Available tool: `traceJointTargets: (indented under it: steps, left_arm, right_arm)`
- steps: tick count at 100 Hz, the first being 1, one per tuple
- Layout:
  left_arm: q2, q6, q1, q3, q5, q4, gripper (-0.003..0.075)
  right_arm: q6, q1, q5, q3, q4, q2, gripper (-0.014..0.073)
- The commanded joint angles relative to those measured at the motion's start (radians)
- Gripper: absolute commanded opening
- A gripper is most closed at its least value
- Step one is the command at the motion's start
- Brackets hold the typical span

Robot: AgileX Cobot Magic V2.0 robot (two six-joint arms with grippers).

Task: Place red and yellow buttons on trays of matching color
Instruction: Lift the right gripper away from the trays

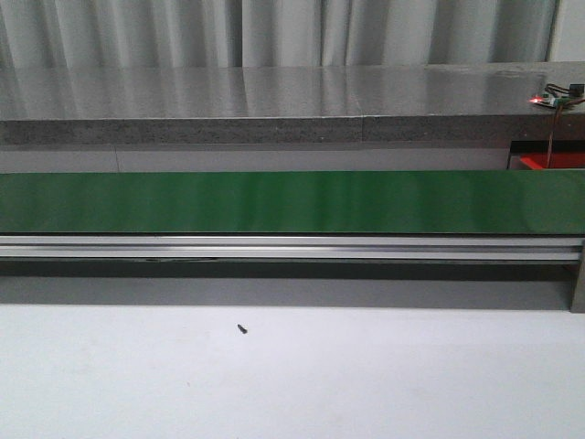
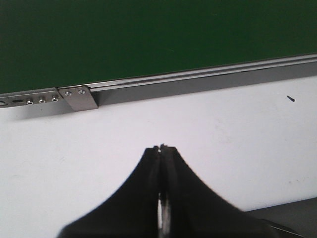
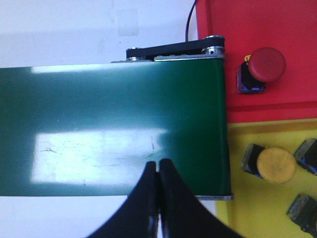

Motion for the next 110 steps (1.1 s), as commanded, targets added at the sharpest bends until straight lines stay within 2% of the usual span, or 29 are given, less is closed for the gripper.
traceJointTargets:
  steps: [1, 51, 89, 110]
  left_arm:
    - [-0.005, 0.002, -0.008, -0.025, -0.045, -0.020, -0.0020]
    - [-0.005, 0.002, -0.008, -0.025, -0.022, -0.020, -0.0020]
    - [-0.005, 0.002, -0.008, -0.025, -0.022, -0.020, -0.0020]
    - [-0.005, 0.002, -0.008, -0.025, -0.022, -0.024, -0.0020]
  right_arm:
    - [-0.009, 0.016, -0.097, 0.039, 0.004, -0.098, -0.0068]
    - [-0.008, 0.089, -0.268, 0.310, 0.022, -0.446, -0.0068]
    - [-0.008, 0.116, -0.281, 0.497, 0.030, -0.616, -0.0068]
    - [-0.008, 0.116, -0.289, 0.536, 0.030, -0.661, -0.0068]
